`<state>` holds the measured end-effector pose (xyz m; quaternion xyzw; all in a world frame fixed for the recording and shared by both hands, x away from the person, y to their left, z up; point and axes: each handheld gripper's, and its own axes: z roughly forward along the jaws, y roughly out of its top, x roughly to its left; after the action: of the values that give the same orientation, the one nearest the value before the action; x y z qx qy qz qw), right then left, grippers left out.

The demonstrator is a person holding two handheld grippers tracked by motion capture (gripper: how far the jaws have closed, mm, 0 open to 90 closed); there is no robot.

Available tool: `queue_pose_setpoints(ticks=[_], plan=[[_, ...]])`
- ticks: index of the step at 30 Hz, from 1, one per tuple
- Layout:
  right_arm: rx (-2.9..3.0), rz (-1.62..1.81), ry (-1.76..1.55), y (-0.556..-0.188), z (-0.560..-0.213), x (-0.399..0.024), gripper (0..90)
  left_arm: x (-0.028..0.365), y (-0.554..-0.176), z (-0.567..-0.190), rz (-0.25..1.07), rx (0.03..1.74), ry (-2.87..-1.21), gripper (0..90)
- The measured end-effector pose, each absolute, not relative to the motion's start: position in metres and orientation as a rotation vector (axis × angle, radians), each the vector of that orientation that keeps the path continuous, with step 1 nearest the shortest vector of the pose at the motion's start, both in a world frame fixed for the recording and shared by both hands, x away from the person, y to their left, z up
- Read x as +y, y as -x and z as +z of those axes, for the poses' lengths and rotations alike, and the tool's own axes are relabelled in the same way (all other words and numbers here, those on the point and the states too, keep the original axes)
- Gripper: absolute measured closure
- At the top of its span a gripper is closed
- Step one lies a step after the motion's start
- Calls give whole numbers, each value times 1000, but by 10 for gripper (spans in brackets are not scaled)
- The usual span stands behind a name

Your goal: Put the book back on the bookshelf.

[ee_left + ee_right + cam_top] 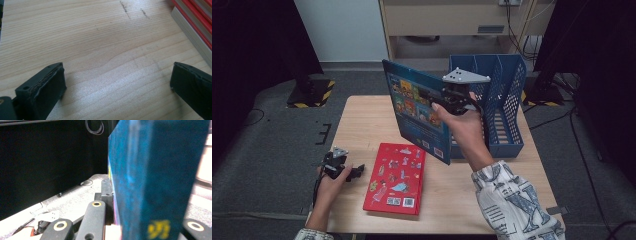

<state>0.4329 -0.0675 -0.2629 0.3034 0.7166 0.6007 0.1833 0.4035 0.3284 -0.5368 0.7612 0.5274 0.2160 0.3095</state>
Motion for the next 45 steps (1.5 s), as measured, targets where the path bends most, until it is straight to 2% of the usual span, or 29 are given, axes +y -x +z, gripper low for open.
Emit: queue_pose_setpoints(ticks=[17, 45], plan=[[1967, 1666, -892, -430, -247, -93, 822, 328, -403, -537, 568, 1394, -2013, 0], [1887, 1632, -958, -416, -245, -146, 822, 328, -403, -537, 571, 1393, -2011, 0]])
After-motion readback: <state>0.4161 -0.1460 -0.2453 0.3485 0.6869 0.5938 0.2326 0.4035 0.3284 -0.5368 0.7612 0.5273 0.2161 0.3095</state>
